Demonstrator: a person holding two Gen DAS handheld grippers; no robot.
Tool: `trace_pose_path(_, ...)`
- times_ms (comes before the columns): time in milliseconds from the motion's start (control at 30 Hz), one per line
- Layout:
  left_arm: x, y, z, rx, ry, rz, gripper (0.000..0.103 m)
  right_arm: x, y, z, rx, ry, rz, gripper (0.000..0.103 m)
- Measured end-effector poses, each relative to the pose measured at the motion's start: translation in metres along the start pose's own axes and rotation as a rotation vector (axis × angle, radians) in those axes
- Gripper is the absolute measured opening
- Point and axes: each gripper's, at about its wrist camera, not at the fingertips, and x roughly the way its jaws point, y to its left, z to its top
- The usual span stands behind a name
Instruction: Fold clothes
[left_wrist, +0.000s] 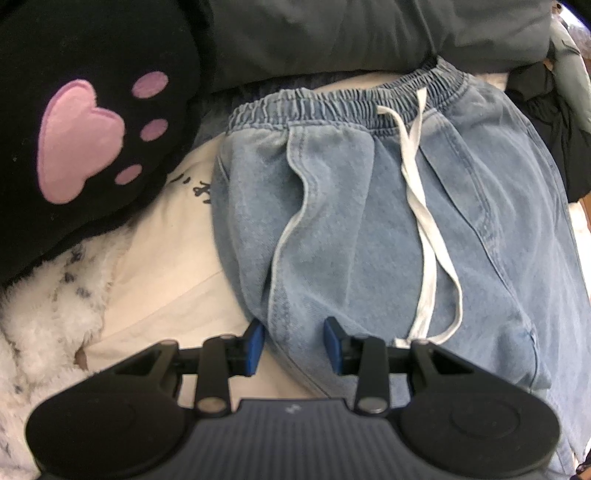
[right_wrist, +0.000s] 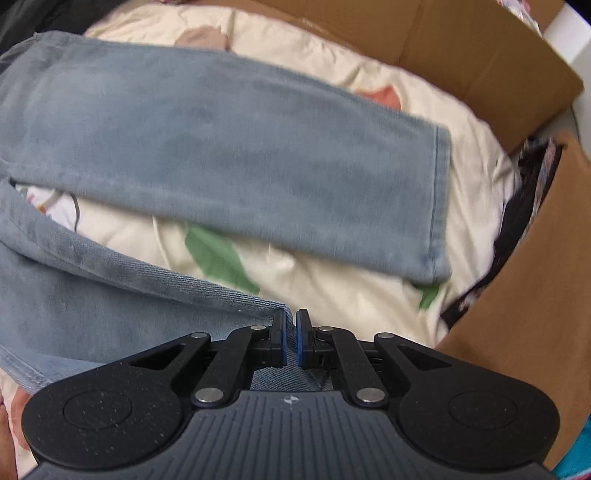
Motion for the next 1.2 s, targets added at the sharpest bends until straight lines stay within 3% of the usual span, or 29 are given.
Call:
trace_pose_path(233,0.0,0.002,-0.002,-0.013,0.0,-0.014,0.038,0.011,0.008,0.019,-0.049,-0.023,-0.069,0.003)
trace_pose_path(333,-0.001,0.004,-0.003,-0.02,0.003,-0.015,0.038,0.017,0.008,0.022,0.021,-0.014,-0.082,0.008)
trace_pose_path(467,-0.004,0.006,-0.004,-0.025,0.002,-0.019,0.038,-0.007,-0.01,0.022,0.174,-0.084,-0.019,0.032)
trace_pose_path(567,-0.004,0.005,-0.008,-0.036,0.012,-0.02,0.038,-0.033,-0.025,0.013,0.267,-0.119,0.01,0.035)
trace_pose_path(767,-0.01,-0.001,-0.014,-0.027,0.015,-0.026,0.038,-0.064,-0.046,-0.032,0.459,-0.128,0.062,0.035)
trace_pose_path(1133,-0.026,-0.001,-0.015,-0.01,0.006,-0.034,0.038,-0.054,-0.029,-0.13,0.761,-0.059,0.203,0.036)
trace_pose_path(1200,-0.028,0.002,-0.014,-0.01,0.009,-0.029,0.038,-0.049,-0.026,-0.144,0.839,-0.061,0.249,0.044)
